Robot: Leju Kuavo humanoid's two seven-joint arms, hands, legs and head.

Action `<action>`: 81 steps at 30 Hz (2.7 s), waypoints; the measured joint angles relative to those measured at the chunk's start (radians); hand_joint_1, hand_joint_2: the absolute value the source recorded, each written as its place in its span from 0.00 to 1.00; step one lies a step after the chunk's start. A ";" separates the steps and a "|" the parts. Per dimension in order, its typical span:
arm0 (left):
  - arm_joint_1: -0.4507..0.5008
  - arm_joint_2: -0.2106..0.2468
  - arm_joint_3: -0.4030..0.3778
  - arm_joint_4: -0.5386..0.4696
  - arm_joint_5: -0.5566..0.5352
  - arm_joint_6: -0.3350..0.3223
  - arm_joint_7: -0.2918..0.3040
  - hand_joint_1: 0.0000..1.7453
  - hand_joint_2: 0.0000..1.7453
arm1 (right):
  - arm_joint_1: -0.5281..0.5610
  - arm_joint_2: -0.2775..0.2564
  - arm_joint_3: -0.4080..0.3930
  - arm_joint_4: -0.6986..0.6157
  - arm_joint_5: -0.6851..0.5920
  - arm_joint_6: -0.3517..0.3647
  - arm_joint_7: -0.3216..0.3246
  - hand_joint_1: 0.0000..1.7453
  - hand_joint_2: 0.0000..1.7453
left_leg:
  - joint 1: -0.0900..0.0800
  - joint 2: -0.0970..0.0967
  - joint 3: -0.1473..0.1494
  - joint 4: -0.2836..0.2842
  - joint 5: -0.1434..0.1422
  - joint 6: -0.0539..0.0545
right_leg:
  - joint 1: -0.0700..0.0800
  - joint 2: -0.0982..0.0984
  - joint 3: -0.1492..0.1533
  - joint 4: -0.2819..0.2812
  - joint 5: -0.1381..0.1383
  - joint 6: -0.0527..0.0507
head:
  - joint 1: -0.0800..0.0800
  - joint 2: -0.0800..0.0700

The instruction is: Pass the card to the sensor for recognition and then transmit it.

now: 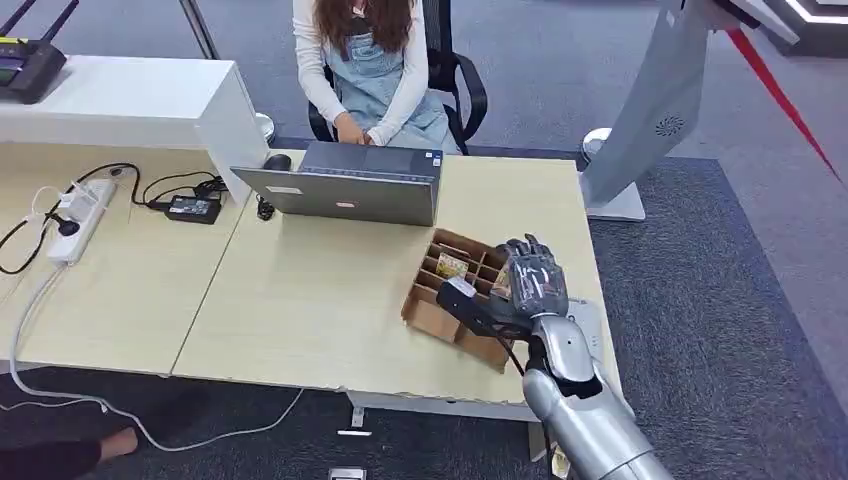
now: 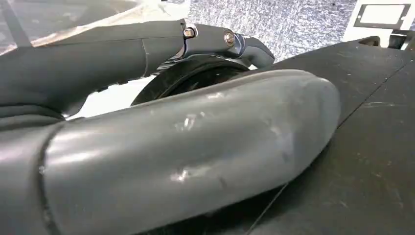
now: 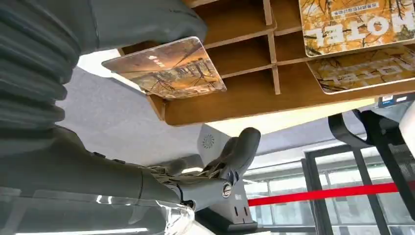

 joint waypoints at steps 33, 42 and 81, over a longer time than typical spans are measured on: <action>-0.002 -0.001 0.000 0.000 -0.009 -0.004 -0.010 0.00 0.00 | -0.013 0.005 0.000 0.008 -0.001 -0.006 -0.009 1.00 1.00 | 0.000 0.000 0.000 0.000 0.000 0.000 | 0.000 0.000 0.000 0.000 0.000 0.000 | 0.000 0.000; -0.002 -0.001 0.000 0.000 -0.013 -0.004 -0.010 0.00 0.00 | -0.013 0.009 0.000 0.014 -0.001 -0.012 -0.012 0.92 1.00 | 0.000 0.000 0.000 0.000 0.000 0.000 | 0.000 0.000 0.000 0.000 0.000 0.000 | 0.000 0.000; -0.001 -0.002 0.000 0.000 -0.003 0.000 -0.002 0.00 0.00 | -0.005 -0.008 -0.023 -0.138 0.009 -0.098 0.008 0.00 1.00 | 0.000 0.000 0.000 0.000 0.000 0.000 | 0.000 0.000 0.000 0.000 0.000 0.000 | 0.000 0.000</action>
